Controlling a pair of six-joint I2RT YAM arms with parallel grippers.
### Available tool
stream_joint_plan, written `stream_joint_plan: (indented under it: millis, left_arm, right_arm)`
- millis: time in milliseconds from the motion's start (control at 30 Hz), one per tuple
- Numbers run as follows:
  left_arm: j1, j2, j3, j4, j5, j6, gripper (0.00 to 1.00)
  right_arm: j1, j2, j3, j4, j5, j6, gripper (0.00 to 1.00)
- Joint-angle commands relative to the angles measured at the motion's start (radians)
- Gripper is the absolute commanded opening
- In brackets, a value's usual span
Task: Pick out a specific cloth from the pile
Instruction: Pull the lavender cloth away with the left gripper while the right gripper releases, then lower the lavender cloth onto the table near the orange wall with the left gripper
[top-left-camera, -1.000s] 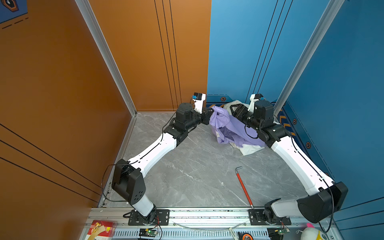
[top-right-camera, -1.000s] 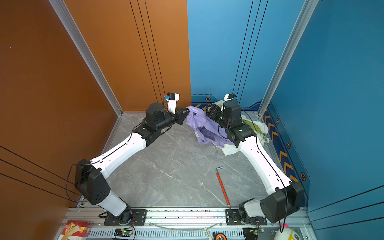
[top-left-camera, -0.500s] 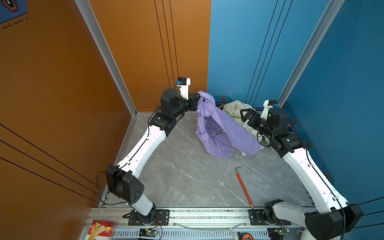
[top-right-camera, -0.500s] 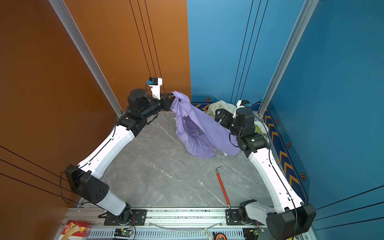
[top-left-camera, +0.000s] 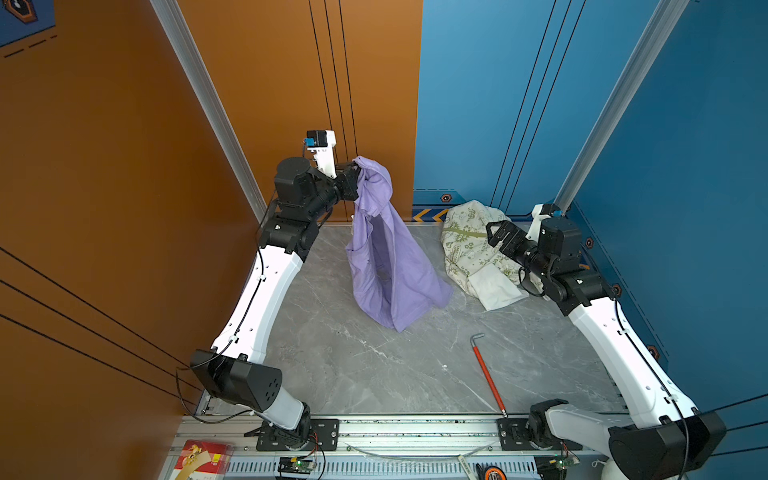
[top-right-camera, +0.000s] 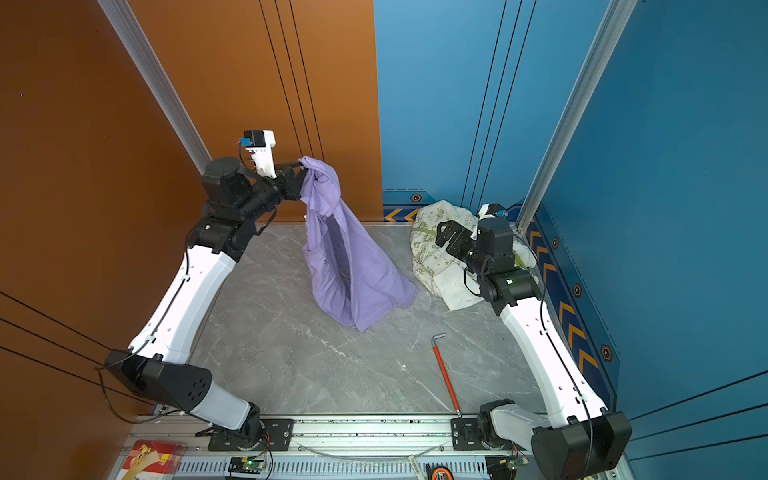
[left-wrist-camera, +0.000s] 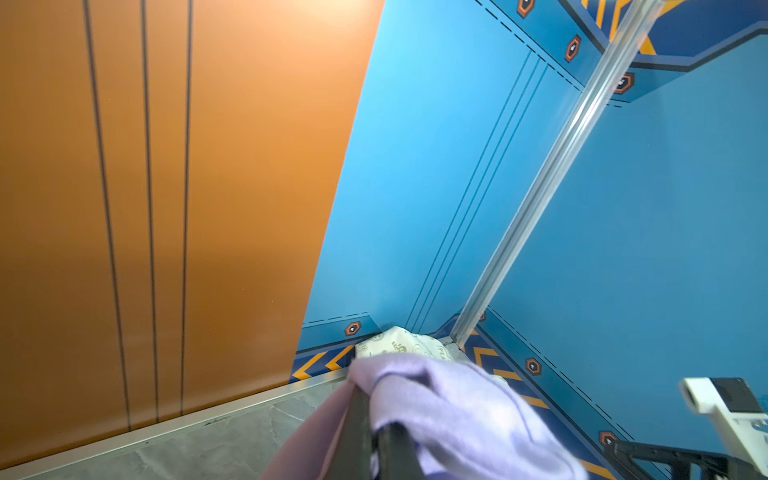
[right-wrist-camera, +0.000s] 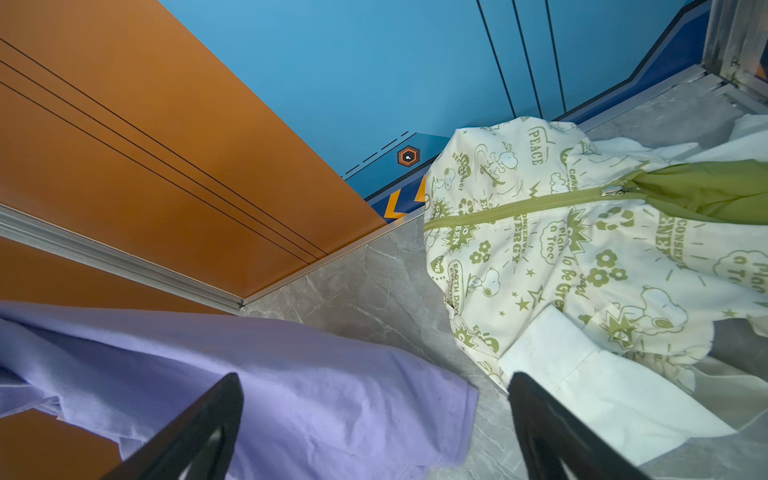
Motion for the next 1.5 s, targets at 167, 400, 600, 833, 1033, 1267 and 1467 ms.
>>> stream_joint_plan:
  millis: [167,400,600,833,1033,1267,1467]
  left_arm:
    - [0.165,0.060,0.217,-0.106,0.016,0.051,0.00]
    - [0.294,0.301,0.584,-0.182,0.057,-0.043,0.00]
    - [0.328,0.499,0.891,-0.169,0.062,-0.167,0.00]
    - [0.291,0.335,0.483,-0.168,0.064,-0.079,0.00]
    - [0.243,0.102,0.023,-0.167,-0.029,-0.013,0.00]
    - [0.202,-0.145,-0.401,-0.177,-0.108,-0.029,0.00]
    - [0.139,-0.308,-0.616,-0.252,-0.179,-0.075,0.00]
  right_arm:
    - [-0.025,-0.009,-0.022,-0.018,-0.031,-0.022,1.00]
    - [-0.032,0.021,0.006,-0.013,-0.060,-0.022,1.00]
    - [-0.039,0.015,0.014,-0.014,-0.067,-0.022,1.00]
    - [-0.060,-0.042,-0.050,-0.017,-0.067,-0.007,1.00]
    - [-0.083,-0.071,-0.102,-0.021,-0.083,0.007,1.00]
    - [-0.090,-0.059,-0.121,-0.019,-0.097,0.015,1.00]
    - [-0.089,-0.025,-0.125,-0.006,-0.116,0.023,1.00]
